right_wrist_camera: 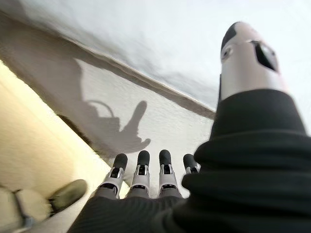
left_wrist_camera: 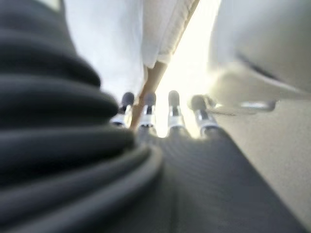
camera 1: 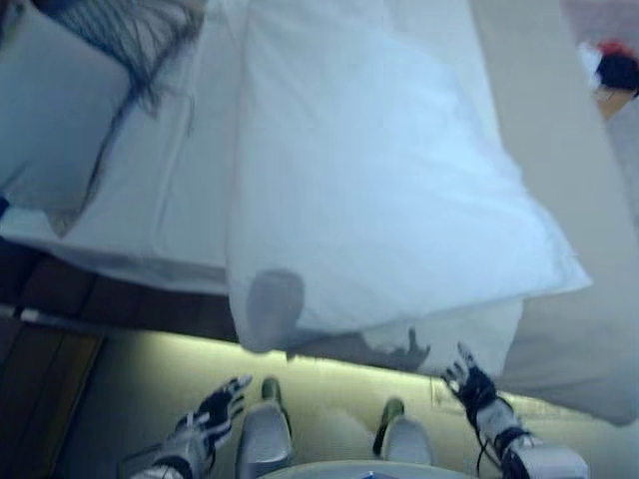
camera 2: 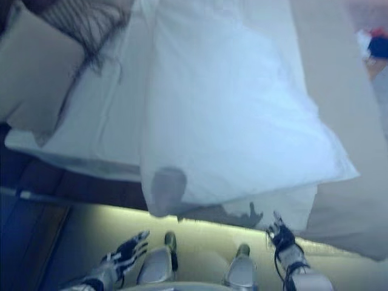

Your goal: Make the bed neatly

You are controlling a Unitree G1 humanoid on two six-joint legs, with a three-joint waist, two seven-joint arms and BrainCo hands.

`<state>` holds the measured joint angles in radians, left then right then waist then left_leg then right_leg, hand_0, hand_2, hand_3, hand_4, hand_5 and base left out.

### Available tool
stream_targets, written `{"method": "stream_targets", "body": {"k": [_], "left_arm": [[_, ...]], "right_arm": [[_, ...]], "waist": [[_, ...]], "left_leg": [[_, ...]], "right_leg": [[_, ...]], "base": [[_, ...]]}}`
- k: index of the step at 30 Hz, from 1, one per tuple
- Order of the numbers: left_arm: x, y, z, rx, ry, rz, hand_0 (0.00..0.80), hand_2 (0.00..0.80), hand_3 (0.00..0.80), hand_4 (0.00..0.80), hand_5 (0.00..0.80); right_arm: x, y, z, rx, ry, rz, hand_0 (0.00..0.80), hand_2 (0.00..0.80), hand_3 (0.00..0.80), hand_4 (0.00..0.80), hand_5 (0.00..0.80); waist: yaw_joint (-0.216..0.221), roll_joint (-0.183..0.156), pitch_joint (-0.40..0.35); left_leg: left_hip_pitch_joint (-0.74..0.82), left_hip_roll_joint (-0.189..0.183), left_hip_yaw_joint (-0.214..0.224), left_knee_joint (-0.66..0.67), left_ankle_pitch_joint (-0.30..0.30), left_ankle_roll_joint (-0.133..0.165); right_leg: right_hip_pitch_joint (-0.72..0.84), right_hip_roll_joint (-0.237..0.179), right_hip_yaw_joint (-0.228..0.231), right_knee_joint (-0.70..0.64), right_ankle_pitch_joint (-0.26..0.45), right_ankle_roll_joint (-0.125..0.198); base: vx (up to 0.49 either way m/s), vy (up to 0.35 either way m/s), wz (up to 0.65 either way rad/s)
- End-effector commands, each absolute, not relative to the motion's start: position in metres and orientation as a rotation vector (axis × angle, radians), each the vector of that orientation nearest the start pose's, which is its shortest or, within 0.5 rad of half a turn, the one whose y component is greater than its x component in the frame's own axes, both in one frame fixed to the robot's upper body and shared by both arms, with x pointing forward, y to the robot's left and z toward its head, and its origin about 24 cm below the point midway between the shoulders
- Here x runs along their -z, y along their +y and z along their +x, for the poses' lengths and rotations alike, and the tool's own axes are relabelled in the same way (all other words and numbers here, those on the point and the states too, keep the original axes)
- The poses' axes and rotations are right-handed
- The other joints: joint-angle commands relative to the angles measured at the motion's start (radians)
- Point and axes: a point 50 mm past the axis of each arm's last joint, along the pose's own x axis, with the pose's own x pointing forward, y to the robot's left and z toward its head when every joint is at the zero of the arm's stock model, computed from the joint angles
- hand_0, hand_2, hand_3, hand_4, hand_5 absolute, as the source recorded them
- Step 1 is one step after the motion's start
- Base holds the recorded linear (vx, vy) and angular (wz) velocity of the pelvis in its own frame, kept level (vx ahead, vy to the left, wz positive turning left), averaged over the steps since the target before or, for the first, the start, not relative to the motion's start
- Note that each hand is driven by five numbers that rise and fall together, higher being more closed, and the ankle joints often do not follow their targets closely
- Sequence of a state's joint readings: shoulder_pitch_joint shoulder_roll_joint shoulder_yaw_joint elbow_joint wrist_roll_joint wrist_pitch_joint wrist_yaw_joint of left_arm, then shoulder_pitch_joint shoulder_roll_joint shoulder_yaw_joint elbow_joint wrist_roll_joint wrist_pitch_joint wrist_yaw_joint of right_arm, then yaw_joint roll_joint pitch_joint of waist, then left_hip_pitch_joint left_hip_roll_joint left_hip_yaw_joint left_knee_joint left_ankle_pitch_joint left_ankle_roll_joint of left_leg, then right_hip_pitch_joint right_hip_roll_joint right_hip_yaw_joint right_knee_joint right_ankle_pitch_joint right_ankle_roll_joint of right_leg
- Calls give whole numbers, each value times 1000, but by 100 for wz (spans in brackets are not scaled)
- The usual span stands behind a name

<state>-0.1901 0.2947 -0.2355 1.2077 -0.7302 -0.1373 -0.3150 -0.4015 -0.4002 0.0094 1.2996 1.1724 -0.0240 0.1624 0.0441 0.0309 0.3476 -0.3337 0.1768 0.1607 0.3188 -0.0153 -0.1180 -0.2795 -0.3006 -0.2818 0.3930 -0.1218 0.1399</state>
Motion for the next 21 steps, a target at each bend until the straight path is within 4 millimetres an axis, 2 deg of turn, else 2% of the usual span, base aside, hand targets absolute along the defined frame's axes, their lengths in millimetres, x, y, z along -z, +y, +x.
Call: {"method": "stream_targets", "body": {"k": [1,6,10,11,16,21], "left_arm": [[107,234,203,-40,661,-389,0,0,0,0,0],[93,231,217,-4,571,-395,0,0,0,0,0],[83,232,221,-8,498,-431,0,0,0,0,0],[82,233,222,-9,489,-438,0,0,0,0,0],[77,234,218,3,438,-473,0,0,0,0,0],[80,242,205,-14,431,-499,0,0,0,0,0]], "right_arm": [[34,-308,276,518,347,814,0,0,0,0,0],[-19,-342,301,500,224,764,0,0,0,0,0],[-65,-365,315,482,135,699,0,0,0,0,0],[-71,-368,317,477,120,687,0,0,0,0,0],[-128,-385,330,434,-12,609,0,0,0,0,0],[-167,-391,335,382,-122,545,0,0,0,0,0]], "waist": [[27,-3,71],[47,18,121],[58,44,151],[60,48,152],[68,74,170],[75,82,170]], "left_leg": [[-111,40,-56,195,-95,-17],[-258,21,-78,296,-131,-2],[-346,31,-95,388,-190,-5],[-358,32,-96,399,-196,-4],[-450,28,-115,473,-220,6],[-483,27,-124,509,-228,16]], "right_leg": [[-109,-54,51,35,83,4],[-296,-87,94,193,50,4],[-399,-97,116,308,-4,3],[-413,-98,120,320,-9,2],[-524,-104,144,423,-37,-12],[-562,-105,146,472,-55,-24]], "base": [[-122,-12,4],[-110,-20,10],[-14,-13,9],[-55,-3,3],[-45,14,3],[-2,8,-1]]}}
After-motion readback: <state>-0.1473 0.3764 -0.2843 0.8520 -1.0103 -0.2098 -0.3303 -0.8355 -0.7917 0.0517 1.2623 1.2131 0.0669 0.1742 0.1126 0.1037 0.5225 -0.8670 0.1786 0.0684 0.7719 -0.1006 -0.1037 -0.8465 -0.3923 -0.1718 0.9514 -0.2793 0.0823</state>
